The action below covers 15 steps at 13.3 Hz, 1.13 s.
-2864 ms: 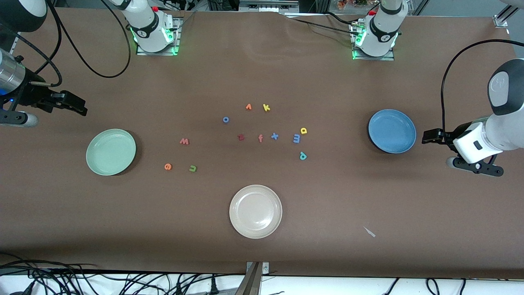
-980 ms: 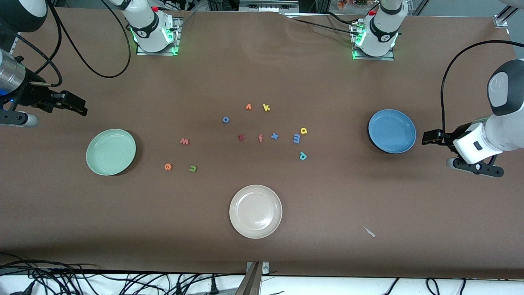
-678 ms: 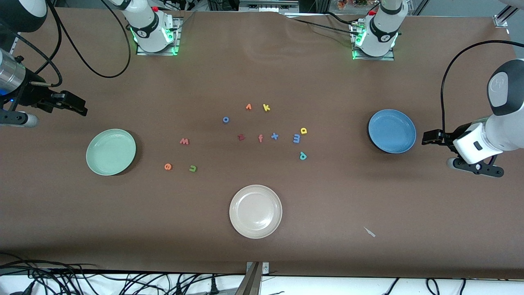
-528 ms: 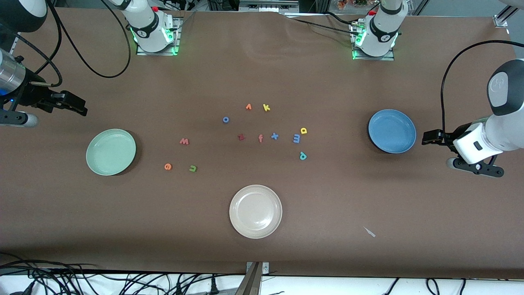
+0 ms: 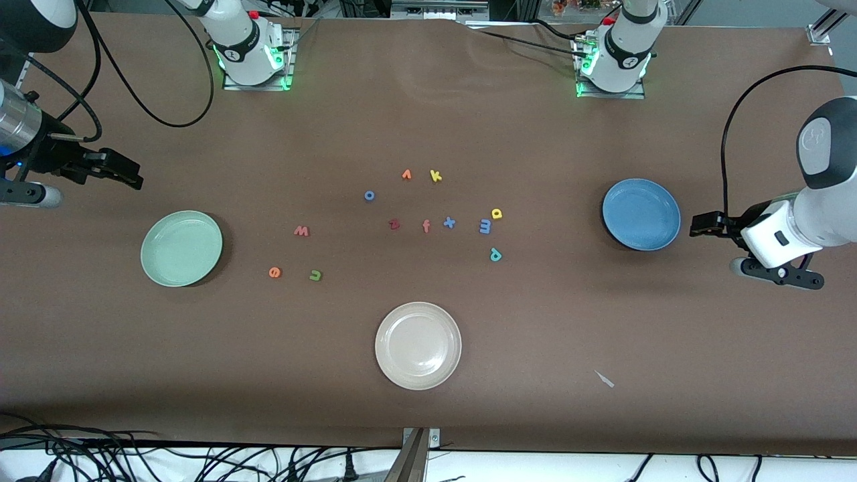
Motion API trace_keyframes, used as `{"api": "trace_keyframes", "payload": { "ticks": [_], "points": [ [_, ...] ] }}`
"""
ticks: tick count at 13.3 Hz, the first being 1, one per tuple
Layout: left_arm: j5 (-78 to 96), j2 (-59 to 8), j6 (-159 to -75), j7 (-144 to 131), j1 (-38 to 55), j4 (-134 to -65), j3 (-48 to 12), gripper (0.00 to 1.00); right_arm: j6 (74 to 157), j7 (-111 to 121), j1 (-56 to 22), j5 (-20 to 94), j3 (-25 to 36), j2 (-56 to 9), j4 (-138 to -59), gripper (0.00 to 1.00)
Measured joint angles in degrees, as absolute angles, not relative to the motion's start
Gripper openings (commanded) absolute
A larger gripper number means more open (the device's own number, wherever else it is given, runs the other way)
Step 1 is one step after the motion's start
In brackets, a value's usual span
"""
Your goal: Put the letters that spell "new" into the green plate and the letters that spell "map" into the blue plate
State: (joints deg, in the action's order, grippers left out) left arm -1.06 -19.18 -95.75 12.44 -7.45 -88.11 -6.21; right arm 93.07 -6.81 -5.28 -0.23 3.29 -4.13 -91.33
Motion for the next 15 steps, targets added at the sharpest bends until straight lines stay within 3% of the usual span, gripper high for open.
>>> {"api": "trace_keyframes", "payload": {
  "ticks": [15],
  "points": [
    [-1.1, -19.5, -95.7, 11.6, -7.4, -88.4, -6.2, 1.0, 93.1, -6.8, -5.3, -0.2, 3.3, -4.1, -91.3, 1.0]
  ]
}}
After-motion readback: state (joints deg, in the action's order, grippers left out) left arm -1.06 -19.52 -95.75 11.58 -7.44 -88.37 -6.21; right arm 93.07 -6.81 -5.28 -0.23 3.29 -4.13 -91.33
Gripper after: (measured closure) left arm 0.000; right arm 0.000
